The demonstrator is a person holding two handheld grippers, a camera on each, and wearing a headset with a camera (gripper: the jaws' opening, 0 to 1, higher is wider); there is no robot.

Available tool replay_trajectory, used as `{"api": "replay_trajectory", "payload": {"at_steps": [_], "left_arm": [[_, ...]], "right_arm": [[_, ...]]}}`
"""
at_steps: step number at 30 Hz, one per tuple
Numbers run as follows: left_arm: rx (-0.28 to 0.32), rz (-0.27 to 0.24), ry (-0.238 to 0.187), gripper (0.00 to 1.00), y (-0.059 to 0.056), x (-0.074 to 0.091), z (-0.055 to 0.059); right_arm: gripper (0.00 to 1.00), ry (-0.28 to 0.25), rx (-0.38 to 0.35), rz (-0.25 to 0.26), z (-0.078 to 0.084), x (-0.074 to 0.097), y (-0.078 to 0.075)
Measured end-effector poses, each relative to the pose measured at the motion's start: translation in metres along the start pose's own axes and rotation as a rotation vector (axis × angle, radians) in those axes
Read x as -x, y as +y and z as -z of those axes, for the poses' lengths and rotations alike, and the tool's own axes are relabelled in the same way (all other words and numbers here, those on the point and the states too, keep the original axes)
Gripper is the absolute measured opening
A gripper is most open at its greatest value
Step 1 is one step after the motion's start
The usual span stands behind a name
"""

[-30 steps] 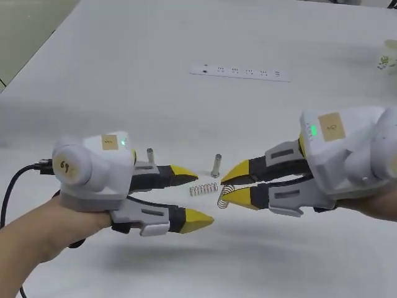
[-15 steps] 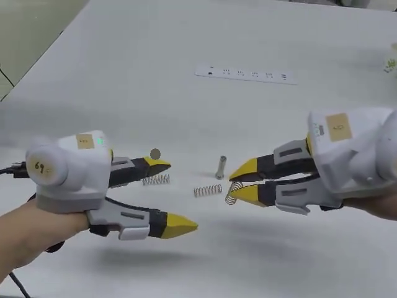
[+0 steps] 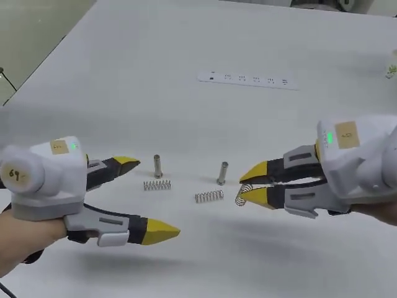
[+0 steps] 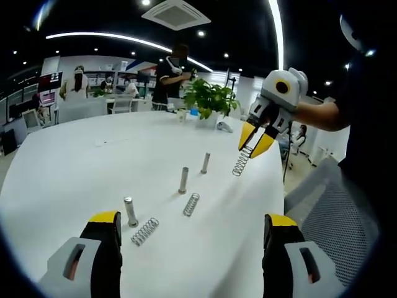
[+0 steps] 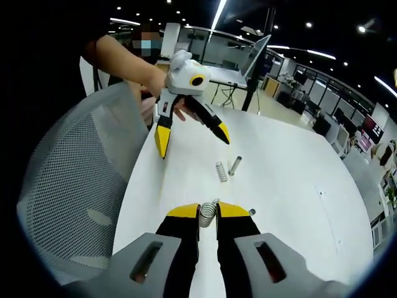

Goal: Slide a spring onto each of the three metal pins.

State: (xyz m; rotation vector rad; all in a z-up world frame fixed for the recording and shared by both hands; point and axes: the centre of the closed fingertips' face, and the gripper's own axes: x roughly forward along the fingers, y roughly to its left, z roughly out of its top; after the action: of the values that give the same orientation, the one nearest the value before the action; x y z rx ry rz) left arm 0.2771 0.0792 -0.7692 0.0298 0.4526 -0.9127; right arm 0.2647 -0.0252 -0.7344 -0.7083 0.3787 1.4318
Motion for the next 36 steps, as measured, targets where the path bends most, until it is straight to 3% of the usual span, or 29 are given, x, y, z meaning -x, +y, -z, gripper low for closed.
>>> {"api": "replay_trajectory", "payload": {"at_steps": [3,8,18,23,30,36], "left_arm": [[0.015,-0.018,-0.009,0.98,0.004,0.001,-0.001],[0.022,-0.037,-0.017,0.98,0.009,0.004,-0.001],[0.032,-0.060,-0.024,0.98,0.013,0.010,0.001],[0.034,-0.066,-0.024,0.98,0.015,0.011,0.001],[0.038,-0.072,-0.026,0.98,0.016,0.012,0.002],[0.039,-0.084,-0.032,0.98,0.019,0.012,0.000]], "right_arm": [[0.07,0.016,0.002,-0.004,0.004,0.000,0.000],[0.07,0.032,-0.006,0.003,0.012,0.001,-0.005],[0.07,0.074,-0.145,0.015,0.030,0.015,-0.021],[0.07,0.089,-0.158,0.029,0.034,0.020,-0.029],[0.07,0.105,-0.157,0.068,0.043,0.029,-0.043],[0.07,0.099,-0.182,0.135,0.051,0.043,-0.066]]}}
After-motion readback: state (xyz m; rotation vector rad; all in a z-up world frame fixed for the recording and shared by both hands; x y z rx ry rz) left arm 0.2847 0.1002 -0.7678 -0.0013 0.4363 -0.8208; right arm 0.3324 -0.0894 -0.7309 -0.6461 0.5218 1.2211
